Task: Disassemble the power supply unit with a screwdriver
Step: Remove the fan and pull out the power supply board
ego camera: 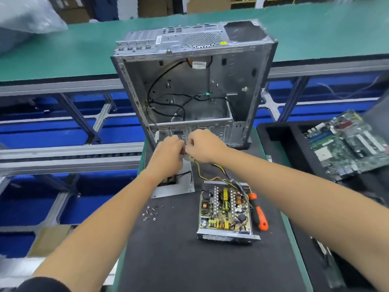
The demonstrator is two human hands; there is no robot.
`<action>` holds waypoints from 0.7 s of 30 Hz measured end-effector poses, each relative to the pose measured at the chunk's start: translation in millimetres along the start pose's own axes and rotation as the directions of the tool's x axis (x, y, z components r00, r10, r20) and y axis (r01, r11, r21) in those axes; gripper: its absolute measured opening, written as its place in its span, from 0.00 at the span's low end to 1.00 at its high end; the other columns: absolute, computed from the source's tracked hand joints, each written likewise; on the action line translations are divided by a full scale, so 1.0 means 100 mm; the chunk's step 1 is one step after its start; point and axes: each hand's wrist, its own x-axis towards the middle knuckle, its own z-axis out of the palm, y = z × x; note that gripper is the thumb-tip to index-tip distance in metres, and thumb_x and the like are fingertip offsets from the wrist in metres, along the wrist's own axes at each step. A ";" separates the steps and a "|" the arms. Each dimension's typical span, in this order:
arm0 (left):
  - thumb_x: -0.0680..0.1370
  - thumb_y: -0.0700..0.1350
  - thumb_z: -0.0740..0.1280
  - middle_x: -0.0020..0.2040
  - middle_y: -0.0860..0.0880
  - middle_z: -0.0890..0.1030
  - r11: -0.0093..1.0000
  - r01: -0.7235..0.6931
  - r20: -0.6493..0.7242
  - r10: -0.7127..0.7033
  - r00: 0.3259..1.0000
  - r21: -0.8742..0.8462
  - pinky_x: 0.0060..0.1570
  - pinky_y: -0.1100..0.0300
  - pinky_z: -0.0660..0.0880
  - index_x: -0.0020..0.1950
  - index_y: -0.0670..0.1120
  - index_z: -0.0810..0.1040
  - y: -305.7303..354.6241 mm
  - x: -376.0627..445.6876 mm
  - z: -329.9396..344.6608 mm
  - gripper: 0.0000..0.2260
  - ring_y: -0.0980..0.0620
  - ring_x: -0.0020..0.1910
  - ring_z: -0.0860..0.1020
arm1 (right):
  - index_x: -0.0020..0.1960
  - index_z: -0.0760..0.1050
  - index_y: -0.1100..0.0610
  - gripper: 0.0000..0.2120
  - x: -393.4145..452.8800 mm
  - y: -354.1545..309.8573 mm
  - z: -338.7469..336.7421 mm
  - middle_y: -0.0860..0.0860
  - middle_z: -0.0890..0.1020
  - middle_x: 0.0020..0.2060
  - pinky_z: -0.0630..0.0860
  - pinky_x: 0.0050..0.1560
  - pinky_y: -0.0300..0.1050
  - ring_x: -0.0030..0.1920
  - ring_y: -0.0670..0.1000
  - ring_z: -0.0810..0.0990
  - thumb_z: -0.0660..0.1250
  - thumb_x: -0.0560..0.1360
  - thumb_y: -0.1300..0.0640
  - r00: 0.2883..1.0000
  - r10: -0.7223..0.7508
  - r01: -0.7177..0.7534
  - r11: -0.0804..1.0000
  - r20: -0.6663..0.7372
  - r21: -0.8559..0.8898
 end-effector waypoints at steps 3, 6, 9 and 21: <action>0.67 0.35 0.62 0.39 0.42 0.76 0.981 -0.168 -0.003 0.168 0.986 -0.095 0.39 0.50 0.71 0.39 0.41 0.72 0.27 0.04 -0.10 0.03 0.40 0.42 0.74 | 0.32 0.69 0.59 0.09 -0.11 0.13 -0.10 0.53 0.74 0.28 0.69 0.32 0.44 0.30 0.55 0.71 0.61 0.71 0.61 0.997 0.070 -0.070 0.997 0.017 -0.011; 0.68 0.38 0.62 0.38 0.43 0.76 0.968 -0.197 0.123 0.218 0.968 -0.158 0.35 0.52 0.72 0.37 0.44 0.69 0.51 0.04 -0.06 0.02 0.41 0.38 0.74 | 0.31 0.66 0.58 0.11 -0.26 0.27 -0.17 0.53 0.73 0.28 0.67 0.28 0.41 0.30 0.55 0.73 0.60 0.72 0.62 0.984 0.126 -0.108 0.984 0.122 -0.143; 0.71 0.43 0.65 0.39 0.44 0.78 0.959 -0.174 0.298 0.237 0.925 -0.225 0.34 0.53 0.72 0.41 0.44 0.73 0.72 0.04 0.05 0.04 0.43 0.38 0.76 | 0.34 0.69 0.58 0.09 -0.42 0.43 -0.19 0.53 0.75 0.28 0.67 0.26 0.39 0.27 0.52 0.74 0.60 0.72 0.63 0.952 0.212 -0.144 0.948 0.223 -0.284; 0.73 0.50 0.68 0.39 0.52 0.76 0.972 -0.214 0.383 0.236 0.893 -0.100 0.35 0.58 0.64 0.40 0.50 0.71 0.95 0.00 0.26 0.07 0.50 0.38 0.73 | 0.46 0.71 0.58 0.06 -0.88 0.82 0.12 0.55 0.76 0.44 0.73 0.40 0.47 0.44 0.57 0.77 0.66 0.75 0.56 0.959 0.220 -0.136 0.910 0.179 -0.391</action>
